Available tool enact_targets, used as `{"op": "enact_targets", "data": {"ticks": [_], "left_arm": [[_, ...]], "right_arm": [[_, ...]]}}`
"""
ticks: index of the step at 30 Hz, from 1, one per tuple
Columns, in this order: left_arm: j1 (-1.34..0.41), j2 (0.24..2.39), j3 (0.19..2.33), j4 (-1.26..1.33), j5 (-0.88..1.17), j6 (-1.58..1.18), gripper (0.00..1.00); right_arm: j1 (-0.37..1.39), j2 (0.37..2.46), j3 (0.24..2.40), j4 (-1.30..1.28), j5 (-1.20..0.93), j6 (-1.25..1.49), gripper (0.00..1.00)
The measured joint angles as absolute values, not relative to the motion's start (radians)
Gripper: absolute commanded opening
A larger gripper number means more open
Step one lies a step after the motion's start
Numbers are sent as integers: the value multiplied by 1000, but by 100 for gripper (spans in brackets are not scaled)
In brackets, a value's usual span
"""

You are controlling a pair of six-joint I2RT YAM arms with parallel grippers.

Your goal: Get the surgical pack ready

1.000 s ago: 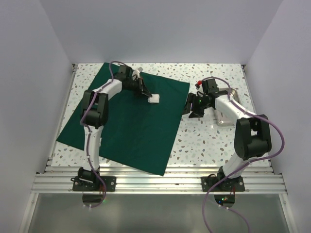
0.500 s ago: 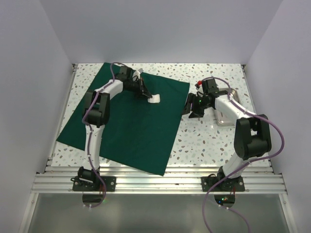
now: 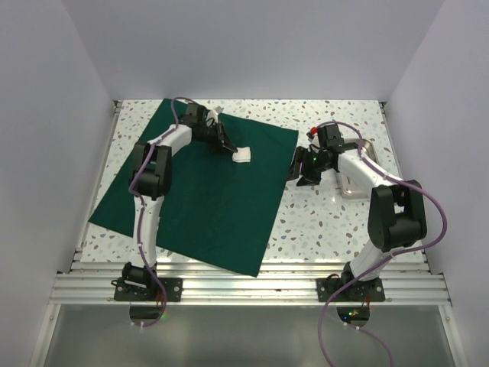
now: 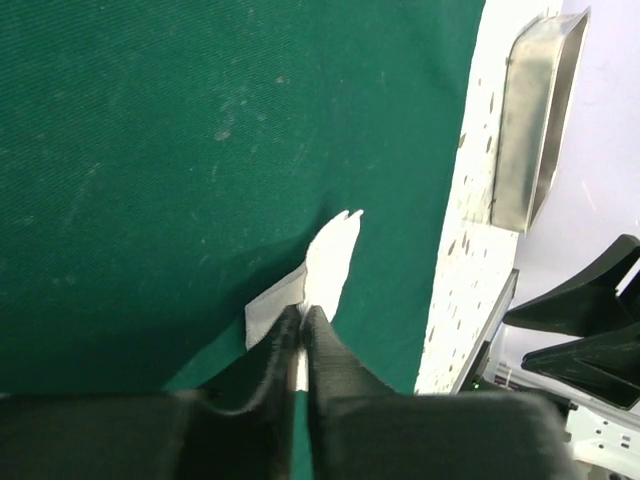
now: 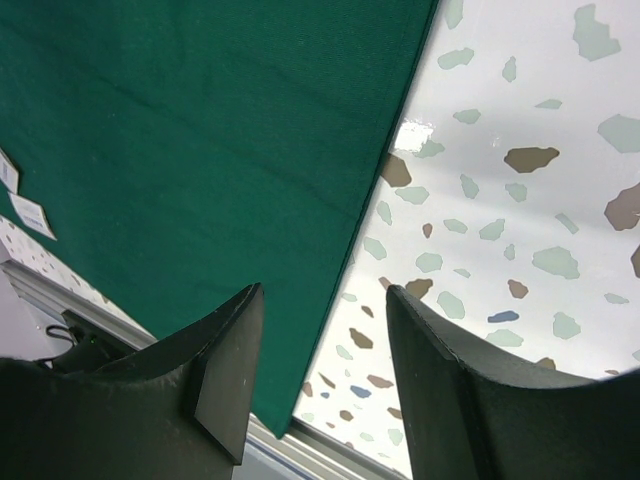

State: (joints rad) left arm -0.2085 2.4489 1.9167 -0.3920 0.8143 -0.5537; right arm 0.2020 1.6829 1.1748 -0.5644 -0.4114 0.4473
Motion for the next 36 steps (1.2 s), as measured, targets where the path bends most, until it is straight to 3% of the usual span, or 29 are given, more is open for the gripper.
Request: {"op": "enact_targets", "data": {"ticks": [5, 7, 16, 22, 29, 36], "left_arm": [[-207, 2451, 1917, -408, 805, -540, 43], [-207, 2451, 1917, -412, 801, -535, 45], [-207, 2416, 1913, -458, 716, -523, 48], [-207, 2299, 1797, -473, 634, -532, 53], [-211, 2233, 1601, -407, 658, -651, 57], [-219, 2233, 1582, -282, 698, -778, 57]], "right_arm": [[202, 1695, 1175, -564, -412, 448, 56], [202, 1702, 1175, -564, -412, 448, 55], [202, 1710, 1178, -564, -413, 448, 55], [202, 1711, 1178, -564, -414, 448, 54], [204, 1715, 1180, -563, -415, 451, 54], [207, 1715, 1180, -561, -415, 451, 53]]}}
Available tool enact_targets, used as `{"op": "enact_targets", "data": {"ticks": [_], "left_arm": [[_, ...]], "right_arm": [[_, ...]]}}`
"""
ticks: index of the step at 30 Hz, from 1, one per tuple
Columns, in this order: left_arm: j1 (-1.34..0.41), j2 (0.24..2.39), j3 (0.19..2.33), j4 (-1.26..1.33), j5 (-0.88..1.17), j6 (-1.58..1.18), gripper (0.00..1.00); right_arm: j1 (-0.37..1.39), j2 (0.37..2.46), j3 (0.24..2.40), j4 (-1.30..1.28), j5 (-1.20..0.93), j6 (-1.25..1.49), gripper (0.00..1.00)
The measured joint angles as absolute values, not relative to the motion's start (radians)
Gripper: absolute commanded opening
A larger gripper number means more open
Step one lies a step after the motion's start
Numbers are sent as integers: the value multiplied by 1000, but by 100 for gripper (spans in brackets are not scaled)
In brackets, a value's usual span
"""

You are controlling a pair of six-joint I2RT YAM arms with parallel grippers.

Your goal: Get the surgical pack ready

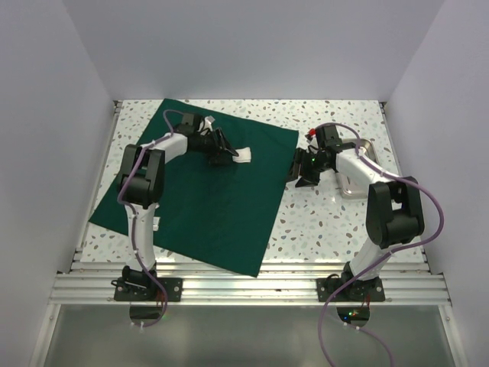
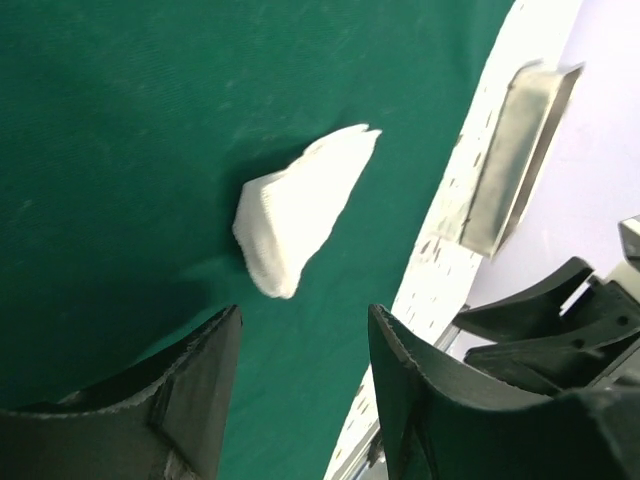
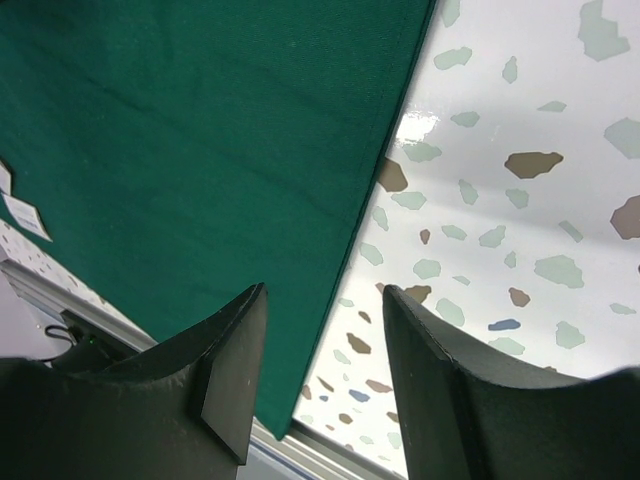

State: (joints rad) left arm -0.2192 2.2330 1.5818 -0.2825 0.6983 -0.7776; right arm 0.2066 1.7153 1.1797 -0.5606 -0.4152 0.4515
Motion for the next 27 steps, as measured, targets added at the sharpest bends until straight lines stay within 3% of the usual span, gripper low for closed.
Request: {"op": "enact_targets", "data": {"ticks": [27], "left_arm": [[-230, 2292, 1613, -247, 677, -948, 52]], "right_arm": [[207, 1716, 1180, -556, -415, 451, 52]]}}
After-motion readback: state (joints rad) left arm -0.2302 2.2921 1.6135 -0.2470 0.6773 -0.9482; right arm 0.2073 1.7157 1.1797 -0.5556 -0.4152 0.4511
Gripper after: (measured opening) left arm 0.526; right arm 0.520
